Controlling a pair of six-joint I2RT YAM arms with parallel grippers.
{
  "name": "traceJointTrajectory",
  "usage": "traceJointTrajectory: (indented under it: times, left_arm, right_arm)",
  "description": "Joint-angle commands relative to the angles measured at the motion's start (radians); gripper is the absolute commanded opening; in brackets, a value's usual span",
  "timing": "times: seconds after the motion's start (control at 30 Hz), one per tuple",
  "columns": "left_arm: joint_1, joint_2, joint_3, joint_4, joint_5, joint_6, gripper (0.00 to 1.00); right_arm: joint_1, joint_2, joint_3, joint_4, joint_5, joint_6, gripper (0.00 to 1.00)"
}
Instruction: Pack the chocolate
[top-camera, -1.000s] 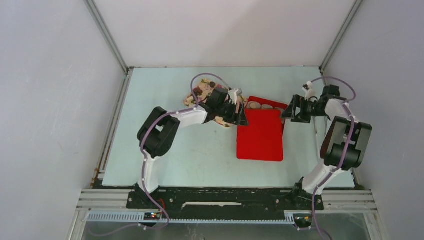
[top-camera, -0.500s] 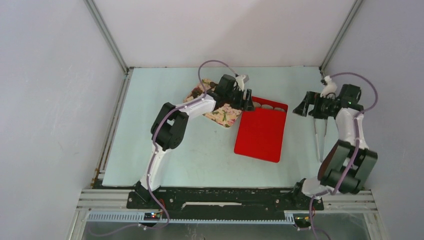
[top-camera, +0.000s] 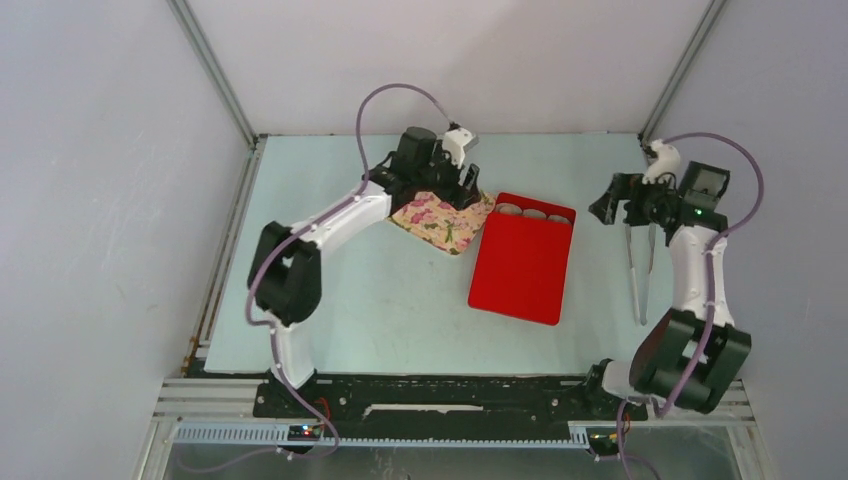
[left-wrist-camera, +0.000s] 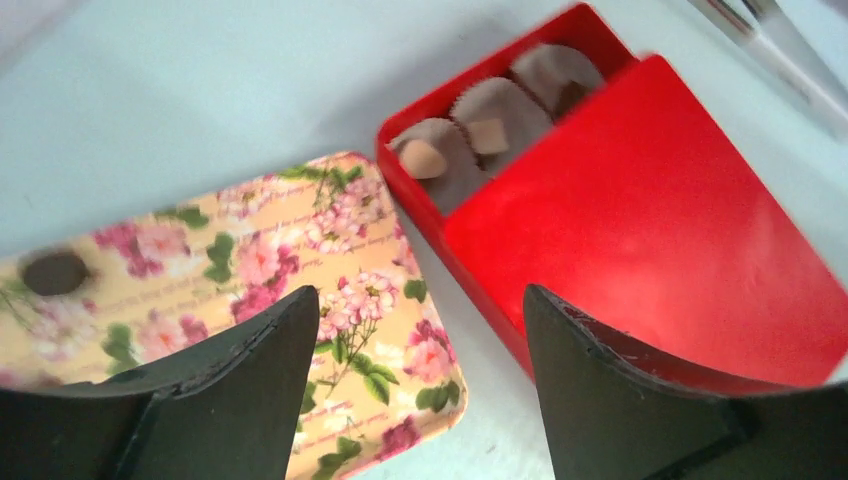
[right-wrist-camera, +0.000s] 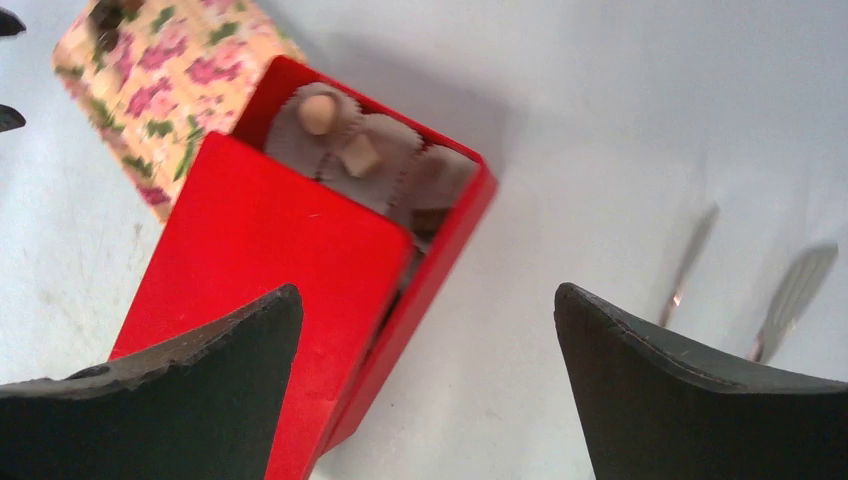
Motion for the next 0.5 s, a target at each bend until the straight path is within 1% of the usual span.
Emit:
traceJointTrajectory:
  times: [0.0,0.03,0.07,0.1,0.17,0.23,0.33,0.47]
  left_arm:
    - [-0.133,-0.189,-0.097,-0.192,0.143,0.559,0.78]
    - [-0.172,-0.233,-0.126,-0.249,0.146,0.702,0.78]
    - [-0.219,-0.274,-0.184,-0.267,0.129,0.792,0.78]
    - [-0.264,-0.310,-0.244,-0.268,0.097,0.857,0.78]
    - [-0.343,-0.342,-0.312,-0.285,0.031,0.926,0.77]
    - [-0.398,-0.347,-0.374,-0.245,-0.015,0.950,0.77]
    - [-0.471,-0.325,-0.433,-0.140,-0.101,0.995,0.77]
    - [-0.536,-0.278,-0.416,-0.075,-0.151,0.984,0.77]
  right_arm:
    - [0.054,-0.121,-0.024,0.109,0.050,-0.063,0.96]
    - [0.033,-0.091,-0.017,0.138,-0.030,-0.001,0.95]
    - [0.013,-0.051,-0.001,0.148,-0.123,0.043,0.95]
    - [0.003,-0.007,0.032,0.125,-0.225,0.060,0.95]
    - [0.014,0.082,0.084,0.068,-0.328,0.092,0.93]
    - [0.040,0.125,0.094,0.016,-0.338,0.065,0.92]
    - [0.054,0.153,0.094,-0.039,-0.298,0.000,0.92]
    - [0.027,0.170,0.094,-0.045,-0.327,0.018,0.91]
